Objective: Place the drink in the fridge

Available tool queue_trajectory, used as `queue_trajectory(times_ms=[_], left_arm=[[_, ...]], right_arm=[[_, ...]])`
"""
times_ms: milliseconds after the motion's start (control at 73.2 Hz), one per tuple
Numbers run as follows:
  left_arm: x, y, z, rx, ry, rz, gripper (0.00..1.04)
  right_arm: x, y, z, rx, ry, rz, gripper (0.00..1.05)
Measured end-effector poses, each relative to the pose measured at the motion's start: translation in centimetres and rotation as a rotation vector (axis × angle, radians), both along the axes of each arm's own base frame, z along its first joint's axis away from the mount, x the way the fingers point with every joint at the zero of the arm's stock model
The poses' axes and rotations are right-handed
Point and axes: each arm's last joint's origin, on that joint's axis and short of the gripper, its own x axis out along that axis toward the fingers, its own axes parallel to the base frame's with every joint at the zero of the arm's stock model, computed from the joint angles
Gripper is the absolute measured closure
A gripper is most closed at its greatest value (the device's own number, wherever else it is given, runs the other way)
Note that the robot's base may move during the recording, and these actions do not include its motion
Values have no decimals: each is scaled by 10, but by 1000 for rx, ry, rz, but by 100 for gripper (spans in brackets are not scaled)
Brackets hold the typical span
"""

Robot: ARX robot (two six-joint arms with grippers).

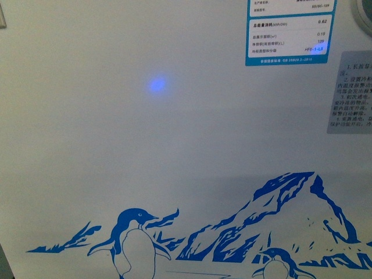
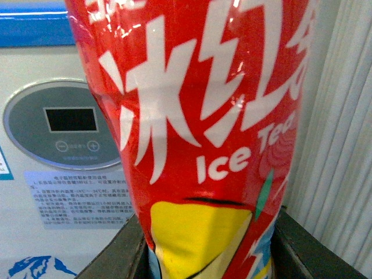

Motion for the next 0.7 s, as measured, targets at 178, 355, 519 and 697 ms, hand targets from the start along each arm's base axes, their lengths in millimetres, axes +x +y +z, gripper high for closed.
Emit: queue_trajectory(times_ms=[178,355,519,697], left_arm=[[0,0,0,0,0,0,8],[0,0,0,0,0,0,8],[0,0,0,0,0,0,8],[0,0,0,0,0,0,8]], right_arm=[[1,-7,-3,-5,1,-60,65],[0,-14,-6,-6,3,-103,65],[1,-14,-7,-6,4,-96,65],[1,-12,-7,0,6,-75,65]])
